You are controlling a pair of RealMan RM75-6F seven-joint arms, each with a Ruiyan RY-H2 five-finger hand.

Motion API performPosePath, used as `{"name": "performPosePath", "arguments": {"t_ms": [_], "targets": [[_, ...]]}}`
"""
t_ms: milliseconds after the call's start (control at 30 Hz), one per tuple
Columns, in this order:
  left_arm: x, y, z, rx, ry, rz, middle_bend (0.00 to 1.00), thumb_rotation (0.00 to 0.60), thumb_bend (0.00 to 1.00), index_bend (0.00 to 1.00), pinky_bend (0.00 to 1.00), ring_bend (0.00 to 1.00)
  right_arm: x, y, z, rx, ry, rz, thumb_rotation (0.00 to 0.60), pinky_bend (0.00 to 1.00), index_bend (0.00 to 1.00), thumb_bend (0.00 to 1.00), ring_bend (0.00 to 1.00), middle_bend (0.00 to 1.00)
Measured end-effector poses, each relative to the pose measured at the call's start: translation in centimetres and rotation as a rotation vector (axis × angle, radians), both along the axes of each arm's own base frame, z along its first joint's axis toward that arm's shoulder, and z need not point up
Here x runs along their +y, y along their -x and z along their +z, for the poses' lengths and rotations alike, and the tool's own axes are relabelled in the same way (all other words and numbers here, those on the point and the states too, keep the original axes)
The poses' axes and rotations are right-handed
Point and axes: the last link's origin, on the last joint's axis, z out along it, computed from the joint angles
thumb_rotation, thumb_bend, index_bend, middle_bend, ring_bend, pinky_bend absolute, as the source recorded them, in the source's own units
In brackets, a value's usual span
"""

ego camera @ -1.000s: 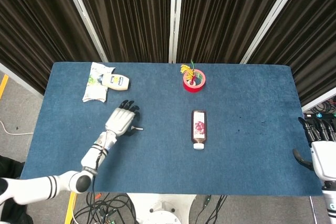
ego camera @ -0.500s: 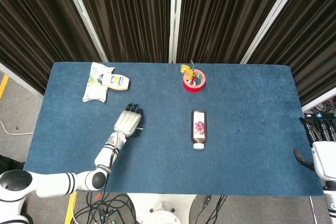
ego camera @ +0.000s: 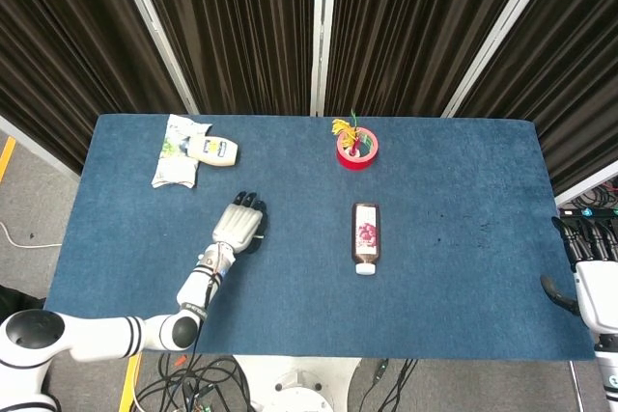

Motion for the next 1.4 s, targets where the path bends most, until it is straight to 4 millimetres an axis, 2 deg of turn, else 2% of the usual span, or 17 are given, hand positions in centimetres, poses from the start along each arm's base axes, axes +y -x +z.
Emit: {"name": "performPosePath", "arguments": {"t_ms": [300,600,1033,1400], "targets": [[0.1,0.2,0.2,-0.011,-0.012,0.005,0.18,0.6,0.38,0.53,0.0,0.02,0.1,0.0,0.1,-0.002,0.004,0.0,0.6,0.05,0.04,0.18,0.02,0.17],[0.6,0.4,1.7,-0.1,-0.042,0.036,0.18,0.6,0.38,0.53,0.0,0.02,0.1,0.0,0.1,-0.003,0.007,0.003,0.6,0.04,0.04,0.18,0.01,0.17],[1.8,1.6,2.7,-0.265,-0.057,0.135,0.19,0.6,0.38,0.52,0.0,0.02,0.1,-0.4,0.0,-0.002,0.005,0.009,0.6,0.04,0.04,0.18,0.01,0.17],[2.2,2.9,2.7,-0.321,-0.079,0.144,0.18,0.6,0.38,0.51,0.0,0.02,0.2,-0.5,0.1,-0.001,0.008,0.01,0.6,0.04,0.04,0.18,0.01,0.17]]}}
